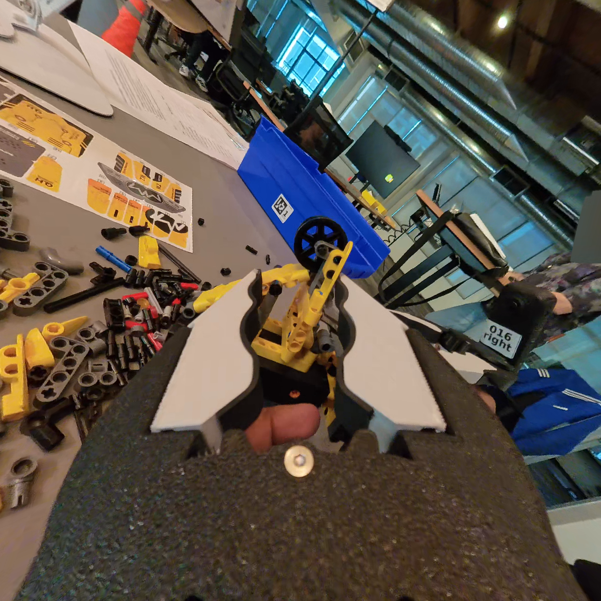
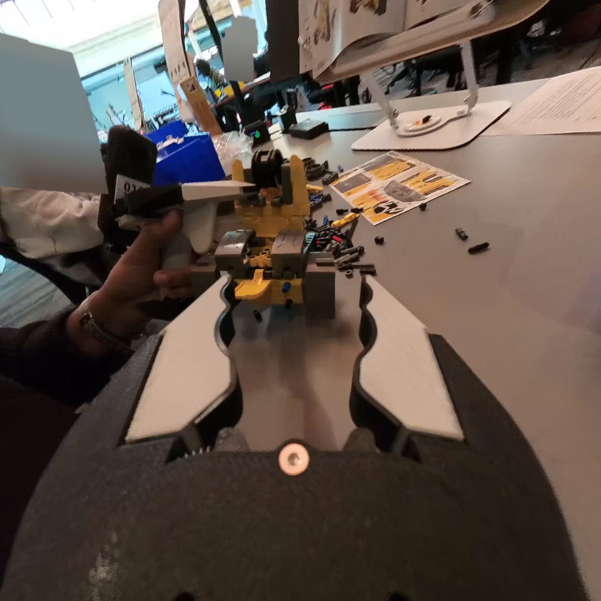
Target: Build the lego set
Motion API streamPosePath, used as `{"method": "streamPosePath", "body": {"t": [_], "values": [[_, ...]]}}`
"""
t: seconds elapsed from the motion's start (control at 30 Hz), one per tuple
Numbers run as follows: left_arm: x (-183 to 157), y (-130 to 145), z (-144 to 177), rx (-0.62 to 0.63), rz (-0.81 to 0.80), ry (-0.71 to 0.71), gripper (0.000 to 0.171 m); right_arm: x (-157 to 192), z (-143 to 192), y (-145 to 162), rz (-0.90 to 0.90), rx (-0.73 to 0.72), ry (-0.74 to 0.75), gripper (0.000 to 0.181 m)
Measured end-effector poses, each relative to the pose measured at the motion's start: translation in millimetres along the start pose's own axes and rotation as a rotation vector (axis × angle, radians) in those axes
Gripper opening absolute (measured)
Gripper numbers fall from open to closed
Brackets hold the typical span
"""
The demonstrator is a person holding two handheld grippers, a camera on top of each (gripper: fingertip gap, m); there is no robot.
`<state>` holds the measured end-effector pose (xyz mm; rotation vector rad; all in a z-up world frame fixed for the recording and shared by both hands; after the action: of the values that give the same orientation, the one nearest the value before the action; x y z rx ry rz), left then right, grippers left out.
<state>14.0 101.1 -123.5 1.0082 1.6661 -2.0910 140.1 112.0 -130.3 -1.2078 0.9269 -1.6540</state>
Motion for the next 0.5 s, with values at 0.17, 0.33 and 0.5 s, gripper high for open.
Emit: {"method": "streamPosePath", "body": {"t": [0.17, 0.33, 0.5], "values": [[4.3, -5.5, 2.6, -0.023, 0.052, 0.017, 0.044, -20.1, 1.9, 5.9, -0.072, -0.009, 0.034, 0.076], [7.2, -9.6, 4.6, -0.043, 0.098, 0.035, 0.043, -18.9, -19.4, 25.6, 0.121, 0.159, 0.183, 0.074], [7.8, -10.3, 5.1, -0.045, 0.113, 0.046, 0.043, -3.1, -42.5, 35.7, 0.189, 0.247, 0.145, 0.062]]}}
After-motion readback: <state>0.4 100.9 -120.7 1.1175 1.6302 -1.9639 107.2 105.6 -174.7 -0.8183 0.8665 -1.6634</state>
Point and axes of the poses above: each gripper's, where its closed fingertips meet, z back along the fingers, y out of its underside, x = y × z across the jaws, the point moved 1 cm from there along z, back along the fingers, and after that the axes turned 3 degrees about x, right-handed, at the moved point
